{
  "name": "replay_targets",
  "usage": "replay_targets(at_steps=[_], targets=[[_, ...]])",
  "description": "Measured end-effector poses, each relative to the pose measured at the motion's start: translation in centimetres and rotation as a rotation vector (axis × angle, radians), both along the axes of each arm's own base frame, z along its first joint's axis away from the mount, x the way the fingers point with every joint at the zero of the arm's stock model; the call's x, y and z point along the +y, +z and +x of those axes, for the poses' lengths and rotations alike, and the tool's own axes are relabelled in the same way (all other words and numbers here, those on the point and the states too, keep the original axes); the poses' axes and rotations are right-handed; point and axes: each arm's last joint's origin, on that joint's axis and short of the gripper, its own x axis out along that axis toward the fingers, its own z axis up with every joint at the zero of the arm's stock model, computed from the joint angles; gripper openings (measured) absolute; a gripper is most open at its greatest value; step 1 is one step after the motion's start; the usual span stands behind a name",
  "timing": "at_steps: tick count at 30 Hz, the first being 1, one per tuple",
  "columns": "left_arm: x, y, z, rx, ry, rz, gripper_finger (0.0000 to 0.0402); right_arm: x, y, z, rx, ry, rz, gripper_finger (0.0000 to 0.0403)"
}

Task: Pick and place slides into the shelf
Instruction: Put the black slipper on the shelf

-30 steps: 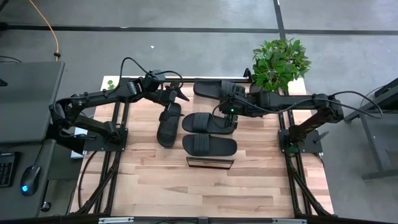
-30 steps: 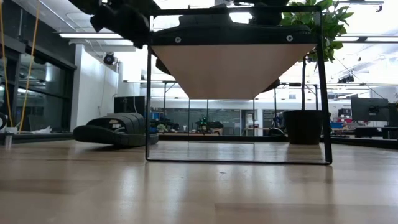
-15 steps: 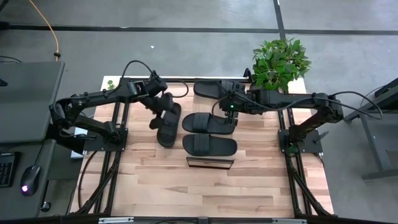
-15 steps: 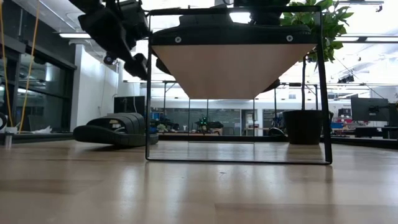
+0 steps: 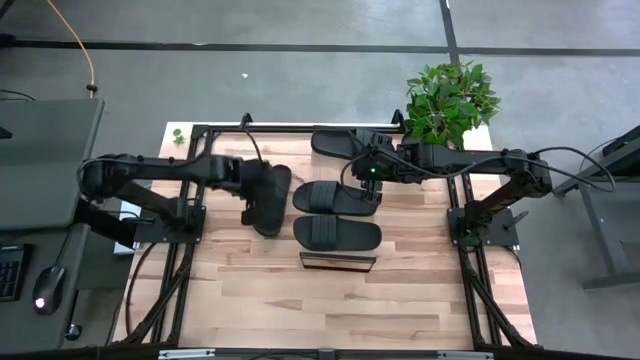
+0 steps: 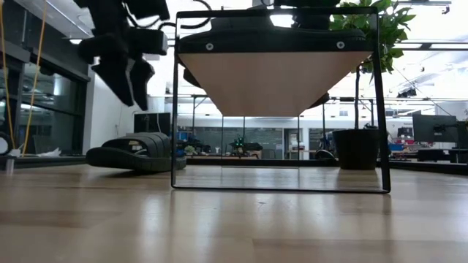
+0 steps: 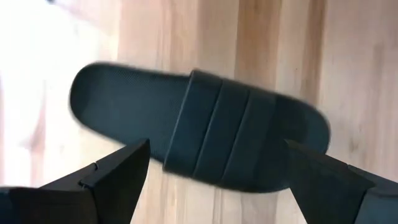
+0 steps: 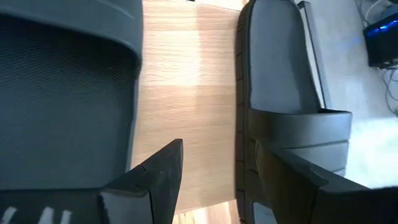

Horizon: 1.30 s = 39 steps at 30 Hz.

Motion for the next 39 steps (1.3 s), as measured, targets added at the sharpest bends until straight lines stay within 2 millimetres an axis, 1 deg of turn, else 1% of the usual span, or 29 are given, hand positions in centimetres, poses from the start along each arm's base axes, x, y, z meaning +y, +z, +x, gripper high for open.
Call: replay_targets(at_steps=[4,13,17,22,26,31,33,39], targets=[[-2.1,0.0,0.2,0.033,0.040,0.094,0.0342,0.0,0.0,0.0,0.000,0.005,0.009,0.0195],[-6.6,0.0,0.4,-0.022,0.052,0.250,0.0342,0.0,0.0,0.0,-0.006,0.008,0.013,0.0195],[-7.9,-0.8,0.1,-0.036,0.047,0.309,0.0342,0.1,0.0,0.1,-0.010,0.007,0.018,0.0195],[-8.6,-2.8,-0.7,-0.002,0.046,0.321,0.0342,0.2,0.2,0.3,-0.043,0.030,0.046,0.0195],[-8.5,-4.4,-1.0,0.009,0.049,0.323,0.0342,0.2,0.2,0.5,-0.056,0.050,0.059,0.0195],[-8.4,-5.2,-1.1,0.013,0.055,0.348,0.0342,0.2,0.2,0.5,-0.052,0.057,0.054,0.0195],[-8.4,-5.3,-0.9,-0.019,0.048,0.349,0.0342,0.2,0.2,0.5,-0.051,0.060,0.052,0.0195],[-8.5,-6.7,-0.6,-0.081,-0.023,0.356,0.0342,0.2,0.2,0.5,-0.053,0.064,0.049,0.0195]])
